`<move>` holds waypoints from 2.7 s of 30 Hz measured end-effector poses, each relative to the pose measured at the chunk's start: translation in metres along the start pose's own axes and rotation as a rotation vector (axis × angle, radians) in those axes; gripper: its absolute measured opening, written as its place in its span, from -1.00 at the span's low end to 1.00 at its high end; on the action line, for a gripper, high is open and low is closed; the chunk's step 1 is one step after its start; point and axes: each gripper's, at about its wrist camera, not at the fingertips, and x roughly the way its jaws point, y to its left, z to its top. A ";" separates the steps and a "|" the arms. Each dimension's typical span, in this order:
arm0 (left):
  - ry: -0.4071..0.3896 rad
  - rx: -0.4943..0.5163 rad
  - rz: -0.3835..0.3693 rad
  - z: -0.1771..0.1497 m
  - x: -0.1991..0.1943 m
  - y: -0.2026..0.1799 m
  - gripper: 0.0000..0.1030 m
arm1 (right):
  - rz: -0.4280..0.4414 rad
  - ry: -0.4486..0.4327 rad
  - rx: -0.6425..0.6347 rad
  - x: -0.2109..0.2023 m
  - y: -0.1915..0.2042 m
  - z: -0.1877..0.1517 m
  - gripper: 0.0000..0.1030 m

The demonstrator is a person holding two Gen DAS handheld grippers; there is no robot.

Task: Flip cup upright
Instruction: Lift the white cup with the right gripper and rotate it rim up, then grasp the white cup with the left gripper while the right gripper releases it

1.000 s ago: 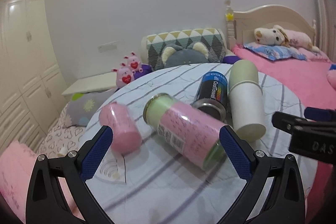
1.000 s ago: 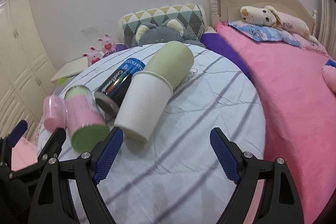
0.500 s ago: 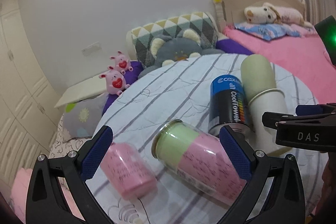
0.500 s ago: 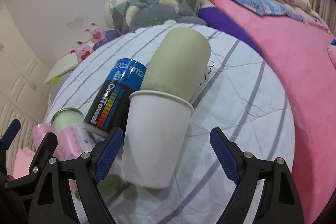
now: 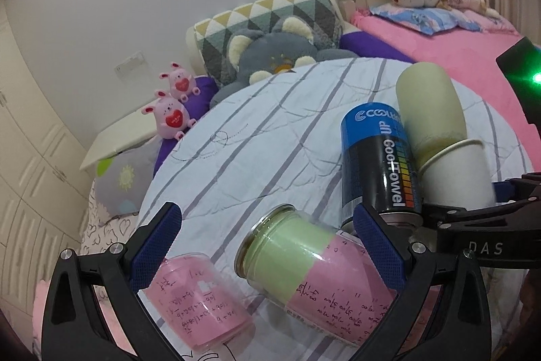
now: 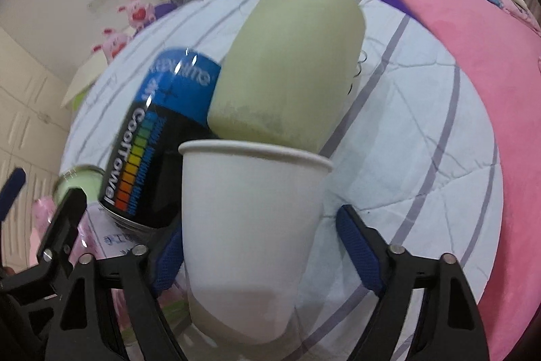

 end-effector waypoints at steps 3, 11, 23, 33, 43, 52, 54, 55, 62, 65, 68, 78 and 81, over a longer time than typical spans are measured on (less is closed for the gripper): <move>0.009 0.001 0.010 0.000 0.000 -0.001 0.99 | -0.009 0.010 -0.011 -0.002 -0.001 0.000 0.27; -0.022 -0.019 0.019 -0.003 -0.017 0.001 0.99 | 0.022 0.008 -0.019 -0.016 -0.010 -0.005 0.27; -0.047 -0.067 0.083 -0.029 -0.059 -0.004 0.99 | 0.050 -0.044 -0.117 -0.044 -0.004 -0.032 0.27; -0.042 -0.157 0.129 -0.079 -0.095 -0.005 0.99 | 0.049 -0.049 -0.255 -0.063 0.013 -0.081 0.27; 0.012 -0.239 0.095 -0.112 -0.090 0.007 0.99 | 0.024 -0.040 -0.314 -0.063 0.024 -0.105 0.27; 0.032 -0.298 0.077 -0.121 -0.080 0.022 0.99 | -0.001 -0.059 -0.324 -0.063 0.026 -0.112 0.61; 0.031 -0.299 0.080 -0.122 -0.080 0.023 0.99 | -0.001 -0.059 -0.322 -0.064 0.025 -0.111 0.61; 0.031 -0.297 0.080 -0.121 -0.081 0.022 0.99 | -0.008 -0.062 -0.323 -0.064 0.025 -0.111 0.61; 0.029 -0.299 0.081 -0.120 -0.089 0.016 0.99 | 0.075 -0.077 -0.298 -0.071 0.021 -0.108 0.61; 0.033 -0.317 0.068 -0.117 -0.092 0.015 0.99 | 0.076 -0.101 -0.316 -0.076 0.021 -0.109 0.61; 0.042 -0.335 0.048 -0.115 -0.094 0.012 0.99 | 0.101 -0.127 -0.310 -0.084 0.015 -0.108 0.61; 0.055 -0.273 -0.022 -0.094 -0.099 -0.031 0.99 | 0.083 -0.240 -0.241 -0.106 -0.028 -0.101 0.61; 0.062 -0.262 -0.080 -0.083 -0.099 -0.048 0.99 | 0.086 -0.259 -0.227 -0.108 -0.043 -0.099 0.61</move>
